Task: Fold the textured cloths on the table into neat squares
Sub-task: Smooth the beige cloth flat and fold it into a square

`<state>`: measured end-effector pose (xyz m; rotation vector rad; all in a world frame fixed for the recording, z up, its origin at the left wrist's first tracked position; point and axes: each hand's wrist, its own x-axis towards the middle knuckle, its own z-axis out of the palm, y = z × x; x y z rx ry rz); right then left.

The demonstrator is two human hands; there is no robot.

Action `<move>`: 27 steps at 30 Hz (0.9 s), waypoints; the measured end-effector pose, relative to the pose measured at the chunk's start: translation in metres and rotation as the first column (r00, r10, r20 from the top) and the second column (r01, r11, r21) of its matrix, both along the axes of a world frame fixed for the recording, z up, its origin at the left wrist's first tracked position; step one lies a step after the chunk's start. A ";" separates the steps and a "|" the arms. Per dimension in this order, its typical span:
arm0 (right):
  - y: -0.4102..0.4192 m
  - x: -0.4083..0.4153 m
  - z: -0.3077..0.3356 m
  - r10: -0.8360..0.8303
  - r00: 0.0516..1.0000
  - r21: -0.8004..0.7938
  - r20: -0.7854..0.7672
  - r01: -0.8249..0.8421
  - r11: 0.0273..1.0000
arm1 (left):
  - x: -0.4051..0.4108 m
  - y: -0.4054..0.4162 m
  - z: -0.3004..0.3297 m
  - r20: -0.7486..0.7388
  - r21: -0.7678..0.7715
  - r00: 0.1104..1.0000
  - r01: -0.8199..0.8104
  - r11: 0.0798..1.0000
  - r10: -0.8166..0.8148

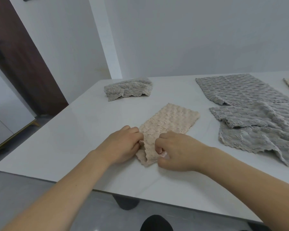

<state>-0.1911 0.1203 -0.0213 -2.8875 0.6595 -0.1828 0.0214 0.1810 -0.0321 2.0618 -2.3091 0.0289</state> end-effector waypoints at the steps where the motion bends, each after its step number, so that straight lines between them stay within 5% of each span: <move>1: 0.001 -0.002 0.003 -0.038 0.999 0.007 -0.039 0.039 0.999 | 0.002 0.002 0.000 -0.038 0.023 0.999 -0.001 1.000 0.002; 5: 0.002 -0.011 0.009 -0.144 0.974 -0.161 -0.175 0.116 0.980 | 0.012 0.022 0.003 -0.195 0.065 0.981 0.028 0.997 -0.015; 9: 0.022 -0.009 0.004 -0.026 1.000 -0.292 -0.003 0.023 0.956 | 0.024 0.032 0.001 -0.086 -0.020 0.996 0.009 1.000 -0.010; 14: 0.047 0.017 0.000 -0.113 0.993 -0.208 -0.029 0.105 0.973 | 0.013 0.027 -0.004 0.006 -0.120 1.000 -0.011 0.993 0.012; 20: 0.035 0.006 0.015 -0.146 0.989 -0.032 -0.018 0.145 0.989 | 0.016 0.026 0.002 -0.225 -0.042 0.972 -0.079 0.996 0.068; 22: 0.025 0.000 0.019 -0.216 0.976 0.128 0.014 0.212 0.969 | 0.017 0.027 0.008 -0.382 -0.043 0.919 -0.124 0.991 0.099; 27: 0.005 -0.018 0.017 -0.357 0.909 0.366 0.213 0.265 0.892 | 0.013 0.016 0.017 -0.777 0.015 0.618 -0.169 0.986 0.118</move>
